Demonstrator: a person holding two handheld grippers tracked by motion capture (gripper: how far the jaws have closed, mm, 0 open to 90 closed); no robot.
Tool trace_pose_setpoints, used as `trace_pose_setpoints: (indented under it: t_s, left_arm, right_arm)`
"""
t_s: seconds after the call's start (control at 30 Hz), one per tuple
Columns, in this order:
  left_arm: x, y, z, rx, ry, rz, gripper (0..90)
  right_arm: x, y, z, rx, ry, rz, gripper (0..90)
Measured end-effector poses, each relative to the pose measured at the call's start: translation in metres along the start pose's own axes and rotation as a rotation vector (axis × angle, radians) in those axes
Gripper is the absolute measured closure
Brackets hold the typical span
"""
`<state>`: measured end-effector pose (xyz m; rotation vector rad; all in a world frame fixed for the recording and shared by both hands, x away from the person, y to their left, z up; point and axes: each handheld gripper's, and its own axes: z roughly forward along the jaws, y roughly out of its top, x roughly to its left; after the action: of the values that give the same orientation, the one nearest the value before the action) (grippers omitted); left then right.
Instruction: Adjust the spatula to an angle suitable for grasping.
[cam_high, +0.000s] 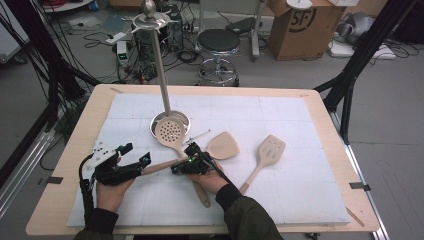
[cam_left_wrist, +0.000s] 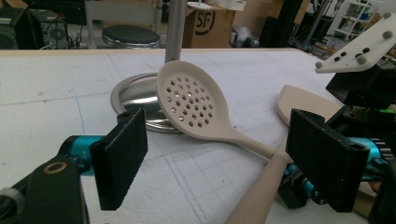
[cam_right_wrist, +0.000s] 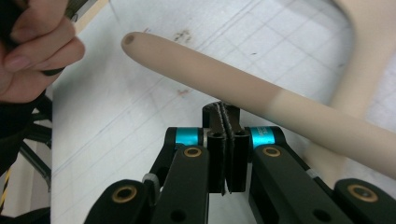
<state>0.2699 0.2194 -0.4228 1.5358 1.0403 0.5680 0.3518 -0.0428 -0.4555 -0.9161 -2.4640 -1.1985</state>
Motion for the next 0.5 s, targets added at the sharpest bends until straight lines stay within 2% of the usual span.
trace_pose_setpoints:
  t_s: [0.17, 0.27, 0.33, 0.37, 0.43, 0.47, 0.5]
  left_arm:
    - [0.001, -0.001, 0.000, 0.002, 0.003, -0.001, 21.3]
    - [0.001, -0.001, 0.000, 0.002, 0.002, -0.005, 21.3]
    - [0.001, -0.001, 0.000, 0.000, 0.002, -0.006, 21.3]
    - [0.001, -0.001, 0.000, 0.000, 0.002, -0.005, 21.3]
    - [0.002, -0.001, 0.000, 0.000, 0.003, -0.003, 21.3]
    - [0.002, -0.002, 0.000, 0.001, 0.004, -0.006, 21.3]
    - [0.002, -0.002, 0.000, 0.001, 0.003, -0.007, 21.3]
  right_arm:
    - [-0.001, 0.001, -0.002, -0.003, 0.016, 0.006, 89.2]
    - [0.000, 0.002, -0.009, -0.018, 0.052, -0.003, 89.2]
    - [-0.002, 0.003, -0.015, -0.028, 0.042, -0.010, 89.2]
    - [-0.005, 0.004, -0.017, -0.040, 0.040, 0.001, 89.2]
    - [-0.012, 0.006, -0.027, -0.097, 0.057, 0.027, 89.2]
    - [-0.012, 0.006, -0.027, -0.097, 0.057, 0.027, 89.2]
    - [-0.019, 0.007, -0.035, -0.154, 0.068, 0.050, 89.3]
